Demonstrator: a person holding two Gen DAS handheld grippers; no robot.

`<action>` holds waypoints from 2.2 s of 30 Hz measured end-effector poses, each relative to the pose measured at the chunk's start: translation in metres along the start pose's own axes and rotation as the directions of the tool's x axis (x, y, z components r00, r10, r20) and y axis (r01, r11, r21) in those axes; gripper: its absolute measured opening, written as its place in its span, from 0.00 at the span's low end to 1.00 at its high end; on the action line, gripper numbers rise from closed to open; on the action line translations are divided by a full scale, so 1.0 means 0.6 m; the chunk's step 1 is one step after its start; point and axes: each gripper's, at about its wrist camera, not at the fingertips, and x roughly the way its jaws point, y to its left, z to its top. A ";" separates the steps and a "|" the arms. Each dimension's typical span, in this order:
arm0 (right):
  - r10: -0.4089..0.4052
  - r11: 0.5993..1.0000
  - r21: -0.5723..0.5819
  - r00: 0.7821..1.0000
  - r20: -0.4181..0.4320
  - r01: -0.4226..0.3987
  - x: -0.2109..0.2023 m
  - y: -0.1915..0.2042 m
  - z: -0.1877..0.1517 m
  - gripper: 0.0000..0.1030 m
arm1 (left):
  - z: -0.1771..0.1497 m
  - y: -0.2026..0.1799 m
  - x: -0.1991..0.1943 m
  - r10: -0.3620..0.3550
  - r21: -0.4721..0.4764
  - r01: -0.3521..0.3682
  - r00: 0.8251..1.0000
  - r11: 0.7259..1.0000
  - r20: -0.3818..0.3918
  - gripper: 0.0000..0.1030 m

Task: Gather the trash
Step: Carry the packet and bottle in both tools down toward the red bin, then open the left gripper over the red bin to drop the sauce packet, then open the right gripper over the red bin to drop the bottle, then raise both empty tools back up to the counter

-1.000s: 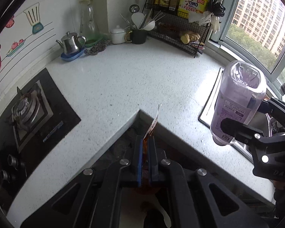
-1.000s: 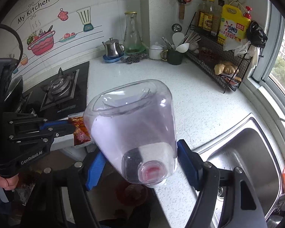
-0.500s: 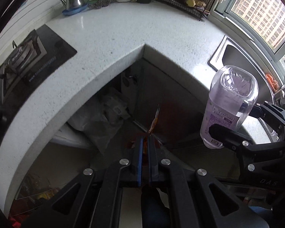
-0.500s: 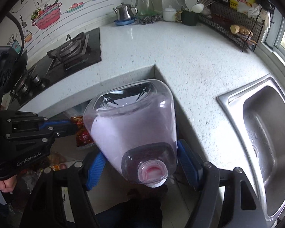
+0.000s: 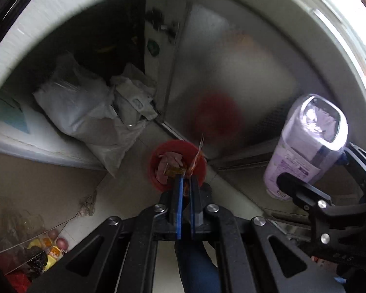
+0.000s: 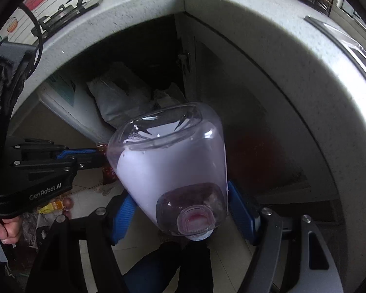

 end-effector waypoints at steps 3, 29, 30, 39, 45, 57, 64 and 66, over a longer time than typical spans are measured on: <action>-0.017 1.000 0.021 1.000 -0.013 0.017 0.040 -0.016 -0.010 0.69 | -0.002 0.008 0.053 -0.025 -0.008 0.024 1.000 1.000 -0.011 0.04; -0.038 0.997 0.057 0.997 -0.072 0.042 0.120 -0.034 -0.028 0.68 | -0.038 0.049 0.126 -0.055 -0.055 0.055 0.998 0.997 0.012 0.83; -0.034 0.998 0.050 0.997 -0.074 0.037 0.130 -0.030 -0.024 0.68 | -0.043 0.054 0.124 -0.033 -0.058 0.034 0.999 0.998 0.014 0.84; -0.002 0.999 -0.039 0.995 -0.102 -0.002 0.176 0.012 -0.010 0.68 | -0.070 0.103 0.107 0.087 -0.108 -0.083 0.995 0.991 0.038 1.00; 0.003 0.998 -0.062 0.993 -0.118 -0.011 0.198 0.025 -0.009 0.68 | -0.076 0.120 0.114 0.080 -0.141 -0.072 0.996 0.987 0.048 1.00; -0.008 0.994 -0.106 0.990 -0.139 -0.006 0.261 0.044 -0.027 0.69 | -0.087 0.145 0.158 0.101 -0.185 -0.092 0.994 0.978 0.038 1.00; -0.009 0.994 -0.113 0.990 -0.143 -0.007 0.271 0.048 -0.028 0.94 | -0.092 0.145 0.148 0.136 -0.175 -0.126 0.990 0.977 0.043 1.00; -0.009 0.994 -0.111 0.991 -0.137 -0.007 0.263 0.048 -0.030 0.96 | -0.093 0.143 0.141 0.157 -0.172 -0.146 0.986 0.974 0.049 1.00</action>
